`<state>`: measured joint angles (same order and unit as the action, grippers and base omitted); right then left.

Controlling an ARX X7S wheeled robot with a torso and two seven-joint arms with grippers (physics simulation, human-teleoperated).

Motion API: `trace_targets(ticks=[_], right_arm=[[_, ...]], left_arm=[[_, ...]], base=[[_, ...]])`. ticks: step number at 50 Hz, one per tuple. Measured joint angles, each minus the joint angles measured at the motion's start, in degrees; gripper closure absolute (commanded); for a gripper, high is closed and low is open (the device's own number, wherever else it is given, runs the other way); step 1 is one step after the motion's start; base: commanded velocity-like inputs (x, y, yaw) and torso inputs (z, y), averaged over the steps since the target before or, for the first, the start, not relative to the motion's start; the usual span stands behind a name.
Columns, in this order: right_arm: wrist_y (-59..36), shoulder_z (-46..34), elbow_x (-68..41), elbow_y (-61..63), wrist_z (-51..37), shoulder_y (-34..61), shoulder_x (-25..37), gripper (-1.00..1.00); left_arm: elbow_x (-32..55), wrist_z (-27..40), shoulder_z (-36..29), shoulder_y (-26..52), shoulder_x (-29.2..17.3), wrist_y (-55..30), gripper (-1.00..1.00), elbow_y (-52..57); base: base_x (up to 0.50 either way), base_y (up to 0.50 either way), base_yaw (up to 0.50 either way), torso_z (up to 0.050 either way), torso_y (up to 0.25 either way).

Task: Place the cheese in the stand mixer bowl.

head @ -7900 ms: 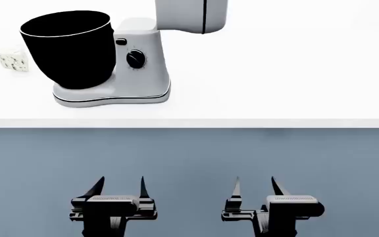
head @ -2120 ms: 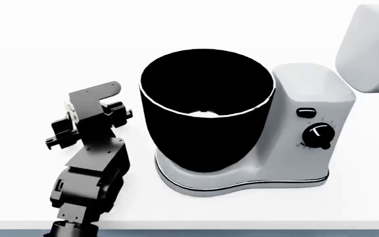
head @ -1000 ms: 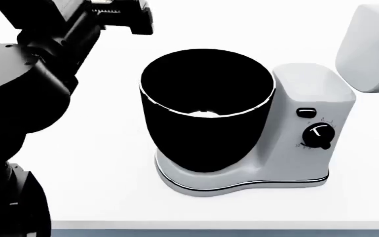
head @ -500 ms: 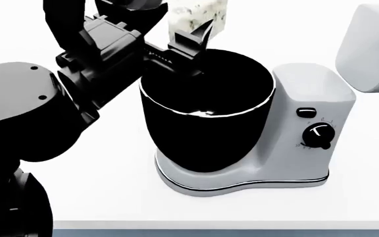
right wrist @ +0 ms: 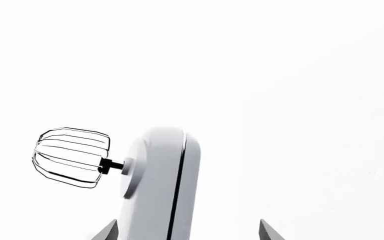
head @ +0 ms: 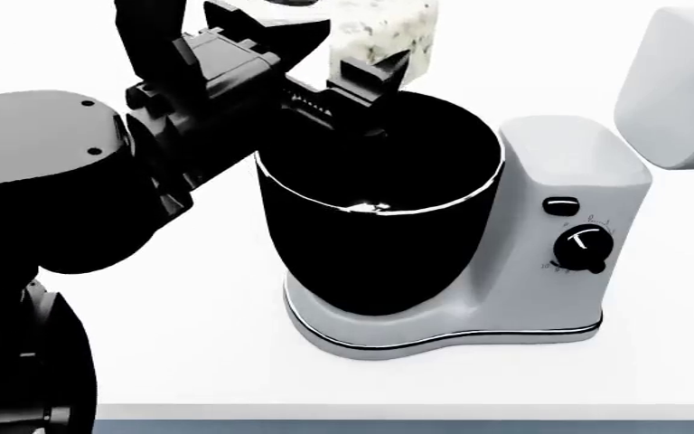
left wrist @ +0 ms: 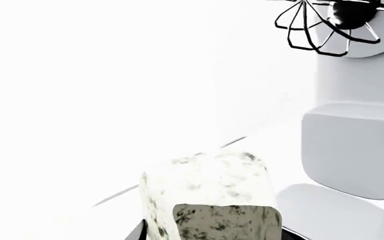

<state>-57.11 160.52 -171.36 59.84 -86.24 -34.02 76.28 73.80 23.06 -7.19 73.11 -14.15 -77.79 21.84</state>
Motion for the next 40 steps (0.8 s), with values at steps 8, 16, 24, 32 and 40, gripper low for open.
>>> trace_targets(ticks=[8, 16, 24, 32, 40], right_arm=[[-0.34, -3.20, -0.17, 0.04, -0.46, 2.89, 0.05, -1.00], [-0.41, -5.24, -0.41, 0.06, -1.28, 4.68, 0.54, -1.00], [-0.55, -6.64, -0.63, 0.07, -1.82, 6.00, 0.82, -1.00], [-0.65, -7.81, -0.76, 0.08, -2.14, 7.11, 0.99, -1.00], [-0.72, -8.52, -0.88, 0.09, -2.31, 7.81, 1.05, -1.00]], left_arm=[[2.87, 2.03, -0.96, 4.45, 0.22, -3.48, 1.00, -5.69], [5.79, 2.85, -3.04, 6.41, -0.34, -6.17, 1.00, -7.30], [7.36, 2.77, -4.86, 7.16, -1.24, -6.87, 1.00, -7.32], [7.52, 2.39, -6.47, 7.09, -2.09, -6.35, 1.00, -6.80], [7.61, 2.51, -7.58, 7.02, -2.66, -5.58, -1.00, -6.84]], base=[[0.00, 0.00, 0.00, 0.000, 0.000], [0.00, 0.00, 0.00, 0.000, 0.000], [0.00, 0.00, 0.00, 0.000, 0.001], [0.00, 0.00, 0.00, 0.000, 0.000], [0.00, 0.00, 0.00, 0.000, 0.000]])
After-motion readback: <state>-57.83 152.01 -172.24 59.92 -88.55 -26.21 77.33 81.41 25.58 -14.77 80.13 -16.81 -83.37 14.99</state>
